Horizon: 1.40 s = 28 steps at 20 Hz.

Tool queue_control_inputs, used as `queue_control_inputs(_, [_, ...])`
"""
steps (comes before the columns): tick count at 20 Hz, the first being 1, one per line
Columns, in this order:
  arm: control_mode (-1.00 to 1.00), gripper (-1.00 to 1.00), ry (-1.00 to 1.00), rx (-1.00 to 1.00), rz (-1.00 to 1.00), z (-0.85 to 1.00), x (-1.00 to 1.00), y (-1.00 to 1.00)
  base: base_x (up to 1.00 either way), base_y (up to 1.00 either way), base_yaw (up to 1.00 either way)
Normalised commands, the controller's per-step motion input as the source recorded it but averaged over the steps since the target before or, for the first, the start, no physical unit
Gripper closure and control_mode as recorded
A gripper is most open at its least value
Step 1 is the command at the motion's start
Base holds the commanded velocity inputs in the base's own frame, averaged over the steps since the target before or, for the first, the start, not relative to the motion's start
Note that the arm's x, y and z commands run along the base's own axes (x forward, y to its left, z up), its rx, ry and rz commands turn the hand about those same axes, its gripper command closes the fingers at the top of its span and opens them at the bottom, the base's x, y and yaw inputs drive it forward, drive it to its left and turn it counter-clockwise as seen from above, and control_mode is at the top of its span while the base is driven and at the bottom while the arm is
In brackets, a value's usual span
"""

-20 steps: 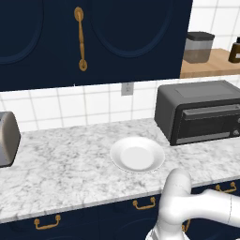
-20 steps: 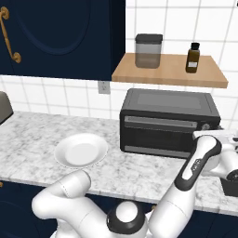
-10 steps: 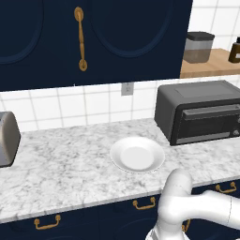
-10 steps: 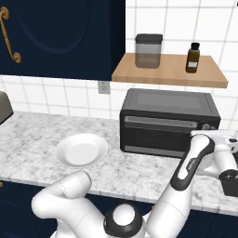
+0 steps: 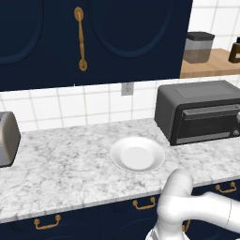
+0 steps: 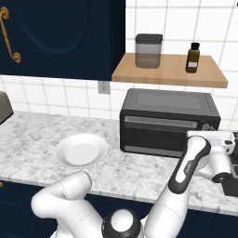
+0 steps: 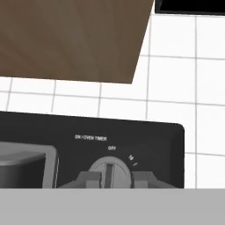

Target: Pick up the kebab skewer and baguette bread, and place them inside the toaster oven. Close the toaster oven door and start by setting the timer.

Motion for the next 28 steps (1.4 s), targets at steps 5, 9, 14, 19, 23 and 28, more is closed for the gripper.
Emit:
queue_control_inputs(5, [-1.00, 1.00, -0.04, 0.00, 0.00, 0.13, -0.13, 0.01, 0.00, 0.00, 0.00])
queue_control_inputs(9, [-1.00, 1.00, -0.03, 0.00, 0.00, 0.24, -0.12, 0.00, 0.00, 0.00, 0.00])
queue_control_inputs(14, [-1.00, 1.00, -0.03, 0.00, 0.00, 0.24, 0.00, 0.00, 0.00, 0.00, 0.00])
queue_control_inputs(19, [-1.00, 1.00, 0.00, 0.03, 0.00, 0.13, 0.00, 0.00, 0.00, 0.00, 0.00])
queue_control_inputs(23, [-1.00, 1.00, 0.00, 0.04, 0.00, 0.01, 0.00, 0.00, 0.00, 0.00, 0.00])
queue_control_inputs(28, [-1.00, 1.00, 0.00, 0.03, 0.00, 0.01, 0.00, 0.00, 0.00, 0.00, 0.00])
